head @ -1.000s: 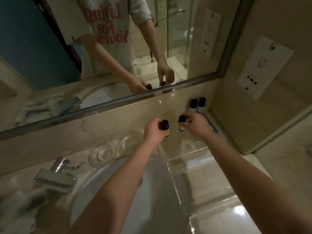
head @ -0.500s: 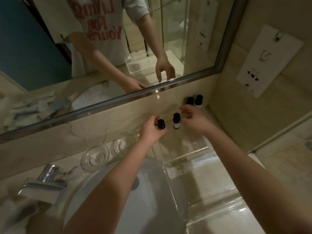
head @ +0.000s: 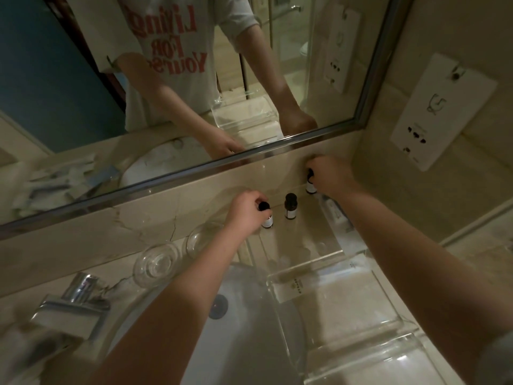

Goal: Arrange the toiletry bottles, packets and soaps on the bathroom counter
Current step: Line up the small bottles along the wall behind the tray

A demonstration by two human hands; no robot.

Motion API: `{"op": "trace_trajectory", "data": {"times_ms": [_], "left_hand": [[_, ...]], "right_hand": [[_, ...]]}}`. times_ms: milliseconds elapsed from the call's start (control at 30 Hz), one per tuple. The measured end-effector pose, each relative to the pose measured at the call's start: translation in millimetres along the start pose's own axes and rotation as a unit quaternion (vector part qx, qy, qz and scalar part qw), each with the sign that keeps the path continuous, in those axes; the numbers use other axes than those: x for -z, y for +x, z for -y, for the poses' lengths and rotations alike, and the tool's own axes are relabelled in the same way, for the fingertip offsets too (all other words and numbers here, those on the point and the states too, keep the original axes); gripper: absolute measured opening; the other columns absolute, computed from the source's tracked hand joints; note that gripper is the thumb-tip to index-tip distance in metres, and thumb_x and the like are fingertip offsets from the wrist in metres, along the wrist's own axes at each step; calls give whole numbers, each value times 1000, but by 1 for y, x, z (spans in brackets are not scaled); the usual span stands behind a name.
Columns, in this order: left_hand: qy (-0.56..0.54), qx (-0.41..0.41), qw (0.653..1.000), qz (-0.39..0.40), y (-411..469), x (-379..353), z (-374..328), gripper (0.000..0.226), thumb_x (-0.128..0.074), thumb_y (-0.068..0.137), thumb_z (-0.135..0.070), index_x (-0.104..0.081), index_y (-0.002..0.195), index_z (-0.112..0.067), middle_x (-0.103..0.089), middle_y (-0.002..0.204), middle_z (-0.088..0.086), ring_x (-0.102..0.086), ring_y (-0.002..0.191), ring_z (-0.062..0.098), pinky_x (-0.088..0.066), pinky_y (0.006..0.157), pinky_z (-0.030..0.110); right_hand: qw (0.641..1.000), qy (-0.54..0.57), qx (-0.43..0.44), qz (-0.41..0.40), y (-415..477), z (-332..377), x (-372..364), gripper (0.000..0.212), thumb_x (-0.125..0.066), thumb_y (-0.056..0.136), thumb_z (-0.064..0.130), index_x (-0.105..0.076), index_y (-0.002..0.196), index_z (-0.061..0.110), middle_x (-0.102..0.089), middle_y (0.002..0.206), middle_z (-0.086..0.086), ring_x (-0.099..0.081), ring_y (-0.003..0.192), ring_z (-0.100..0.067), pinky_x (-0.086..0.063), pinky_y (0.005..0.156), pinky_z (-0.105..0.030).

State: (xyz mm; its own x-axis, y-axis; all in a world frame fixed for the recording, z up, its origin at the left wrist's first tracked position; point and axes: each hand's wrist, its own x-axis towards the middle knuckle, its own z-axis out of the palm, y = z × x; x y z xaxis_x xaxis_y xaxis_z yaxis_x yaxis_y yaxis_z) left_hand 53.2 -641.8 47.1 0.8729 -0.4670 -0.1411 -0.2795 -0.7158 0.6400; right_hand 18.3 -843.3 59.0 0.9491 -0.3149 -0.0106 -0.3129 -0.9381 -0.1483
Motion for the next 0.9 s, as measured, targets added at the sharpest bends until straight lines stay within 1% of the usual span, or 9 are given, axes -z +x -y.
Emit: {"op": "trace_trajectory", "data": {"times_ms": [100,167,400,500,567,600,667,733,900], "left_hand": [[3,-3,1000,-2,1,2,0,28,-69,79,-12,-67,107,-10,-66,104,10,-61,94,24,-43,73,25],[-1,-2,1000,-3,1,2,0,28,-70,78,-12,-68,106,-10,-66,103,10,-61,93,25,-43,72,24],[-5,2,1000,3,-1,2,-1,28,-69,79,-12,-67,107,-10,-66,104,12,-62,95,28,-46,74,28],[8,-3,1000,8,-2,3,-2,29,-69,80,-12,-66,109,-10,-65,106,11,-61,97,26,-44,75,26],[14,-8,1000,11,-2,4,-3,30,-68,81,-11,-65,111,-9,-64,108,10,-60,97,24,-44,75,24],[18,-10,1000,12,-3,4,-3,30,-68,81,-11,-65,111,-9,-64,110,10,-60,98,24,-44,77,25],[28,-11,999,16,-3,4,-4,31,-67,81,-9,-65,111,-8,-65,110,11,-60,99,25,-45,79,27],[33,-9,999,25,-2,5,-4,31,-67,80,-7,-65,111,-7,-66,108,13,-62,98,27,-46,79,27],[46,-12,999,24,4,5,-5,26,-67,79,-7,-68,105,-6,-67,107,12,-62,97,25,-45,75,25]], "right_hand": [[1000,14,-2,12,3,2,-1,12,-56,87,12,-67,91,14,-68,91,-6,-63,83,-24,-53,73,-35],[1000,19,2,25,3,4,0,12,-57,86,12,-67,92,14,-68,91,-6,-62,84,-24,-54,75,-37],[998,49,27,16,-2,8,2,20,-56,88,11,-66,105,14,-67,106,-6,-61,95,-25,-49,78,-33],[996,76,30,-25,-10,6,6,24,-58,87,16,-65,110,15,-63,112,-5,-60,99,-26,-48,79,-32],[993,106,31,-45,-20,8,10,25,-56,88,19,-63,112,17,-60,111,-5,-58,100,-27,-45,76,-30],[990,135,37,-28,-26,10,13,27,-56,88,21,-63,114,19,-59,112,-4,-57,101,-26,-44,77,-29],[981,180,54,52,-36,17,18,35,-60,86,24,-60,122,23,-56,123,0,-55,111,-22,-45,88,-31],[978,151,82,117,-40,22,17,41,-62,85,26,-57,126,26,-53,130,1,-52,117,-20,-46,94,-35],[984,66,97,135,-30,31,14,31,-56,89,17,-61,119,22,-62,115,-5,-59,100,-24,-53,85,-43]]}}
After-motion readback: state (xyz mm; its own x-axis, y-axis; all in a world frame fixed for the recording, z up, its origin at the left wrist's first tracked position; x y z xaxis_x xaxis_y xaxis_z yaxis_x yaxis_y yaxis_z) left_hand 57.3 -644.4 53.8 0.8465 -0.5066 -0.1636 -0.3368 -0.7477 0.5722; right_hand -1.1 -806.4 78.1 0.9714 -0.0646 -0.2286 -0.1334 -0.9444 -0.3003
